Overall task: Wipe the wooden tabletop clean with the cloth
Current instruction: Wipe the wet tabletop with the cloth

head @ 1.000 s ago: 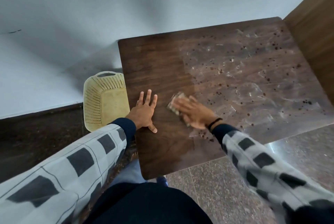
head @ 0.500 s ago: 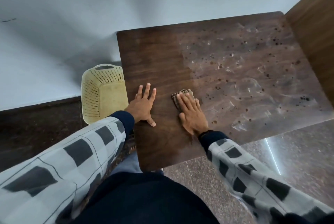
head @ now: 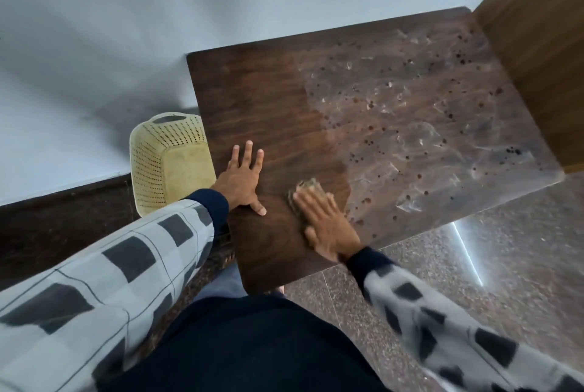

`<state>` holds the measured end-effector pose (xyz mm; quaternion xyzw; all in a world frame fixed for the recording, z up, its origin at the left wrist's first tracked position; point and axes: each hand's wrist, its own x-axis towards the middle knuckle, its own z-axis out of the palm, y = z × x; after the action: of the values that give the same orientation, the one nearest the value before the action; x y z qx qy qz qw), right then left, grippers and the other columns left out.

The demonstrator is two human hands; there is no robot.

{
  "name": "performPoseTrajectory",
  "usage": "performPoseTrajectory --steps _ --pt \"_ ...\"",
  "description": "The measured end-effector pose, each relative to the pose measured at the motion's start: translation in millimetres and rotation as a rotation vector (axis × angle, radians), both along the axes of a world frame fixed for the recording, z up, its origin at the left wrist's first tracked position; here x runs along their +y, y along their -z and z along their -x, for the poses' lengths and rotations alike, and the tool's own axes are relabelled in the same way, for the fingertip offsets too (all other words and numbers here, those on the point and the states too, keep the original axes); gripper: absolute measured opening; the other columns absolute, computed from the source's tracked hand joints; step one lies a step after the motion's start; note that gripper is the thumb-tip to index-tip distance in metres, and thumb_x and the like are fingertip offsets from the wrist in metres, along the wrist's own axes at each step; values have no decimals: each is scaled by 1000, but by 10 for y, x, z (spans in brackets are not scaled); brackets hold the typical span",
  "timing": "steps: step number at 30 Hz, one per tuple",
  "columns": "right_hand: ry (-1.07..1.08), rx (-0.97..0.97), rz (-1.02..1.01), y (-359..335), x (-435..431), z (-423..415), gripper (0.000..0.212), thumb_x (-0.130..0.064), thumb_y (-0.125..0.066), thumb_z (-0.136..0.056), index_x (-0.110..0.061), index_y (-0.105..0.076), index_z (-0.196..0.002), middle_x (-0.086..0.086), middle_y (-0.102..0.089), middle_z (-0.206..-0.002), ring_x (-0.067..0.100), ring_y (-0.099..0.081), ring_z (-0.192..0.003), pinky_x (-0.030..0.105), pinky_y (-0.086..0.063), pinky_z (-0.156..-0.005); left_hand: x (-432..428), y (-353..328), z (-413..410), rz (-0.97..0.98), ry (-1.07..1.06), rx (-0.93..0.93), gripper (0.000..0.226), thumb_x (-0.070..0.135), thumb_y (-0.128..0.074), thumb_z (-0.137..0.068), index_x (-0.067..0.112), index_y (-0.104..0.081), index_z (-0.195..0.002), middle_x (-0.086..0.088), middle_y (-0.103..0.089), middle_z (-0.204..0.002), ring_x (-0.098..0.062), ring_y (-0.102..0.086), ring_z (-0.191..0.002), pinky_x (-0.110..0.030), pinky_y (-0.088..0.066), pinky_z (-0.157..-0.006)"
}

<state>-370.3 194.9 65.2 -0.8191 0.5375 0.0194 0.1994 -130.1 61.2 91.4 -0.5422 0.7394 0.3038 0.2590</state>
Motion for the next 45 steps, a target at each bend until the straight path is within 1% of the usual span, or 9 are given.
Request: performPoseTrajectory --steps 4,10,15,20,26,31,37,42,45 --pt "-216 117 42 -5 -125 273 63 -37 -25 -107 -29 6 -162 -7 7 -169 16 11 -156 48 4 -127 -11 15 21 0 5 -17 161 60 -91 -52 18 27 -154 -8 45 -154 -42 30 -145 -60 -14 -118" --pt "646 -39 -15 -60 -391 -301 57 -41 -22 -110 -27 -8 -164 -6 -2 -171 13 9 -157 49 5 -127 -17 24 24 -5 7 -21 162 61 -90 -52 18 27 -154 -9 47 -152 -42 31 -145 -60 -13 -118" --pt "185 -13 83 50 134 -335 57 -37 -29 -107 -27 -19 -163 -8 -14 -169 13 -4 -157 54 -14 -126 -39 32 12 -14 -3 -25 163 63 -90 -49 20 29 -153 -8 47 -152 -42 32 -144 -60 -12 -118" --pt "728 -36 48 32 175 -488 59 -32 -32 -107 -26 -13 -163 -4 -7 -171 15 5 -157 52 -4 -127 -19 17 3 -26 -8 -22 162 61 -90 -51 20 29 -153 -7 49 -151 -42 32 -144 -62 -15 -117" --pt "21 67 144 93 413 -64 59 -34 -30 -108 -26 -11 -163 -5 -8 -170 17 -1 -157 49 -12 -127 -22 -54 36 -35 12 -45 160 63 -89 -54 19 30 -152 -10 46 -152 -43 31 -144 -60 -9 -118" --pt "738 -45 119 81 454 -543 61 -28 -39 -104 -20 -22 -162 0 -16 -169 19 -5 -157 55 -12 -126 -11 -71 34 -42 3 -57 159 61 -89 -55 19 30 -152 -10 48 -151 -42 32 -144 -59 -8 -119" --pt "-44 68 181 134 719 -139 59 -32 -36 -107 -22 -18 -162 0 -17 -169 21 -13 -157 50 -16 -126 -8 -133 53 -45 7 -53 159 61 -89 -56 18 30 -153 -11 47 -151 -43 31 -144 -60 -11 -118" --pt "784 -18 88 45 640 -460 60 -28 -39 -106 -20 -20 -162 -1 -13 -170 18 -3 -157 54 -9 -127 15 -175 33 -53 2 -39 157 58 -90 -58 18 29 -153 -10 47 -152 -42 32 -144 -59 -10 -119" --pt "398 -19 91 83 870 -543 59 -31 -35 -106 -20 -22 -162 -1 -16 -169 20 -10 -157 54 -17 -125 10 -192 47 -47 5 -38 156 57 -89 -59 18 29 -153 -11 46 -152 -41 31 -145 -57 -11 -119"
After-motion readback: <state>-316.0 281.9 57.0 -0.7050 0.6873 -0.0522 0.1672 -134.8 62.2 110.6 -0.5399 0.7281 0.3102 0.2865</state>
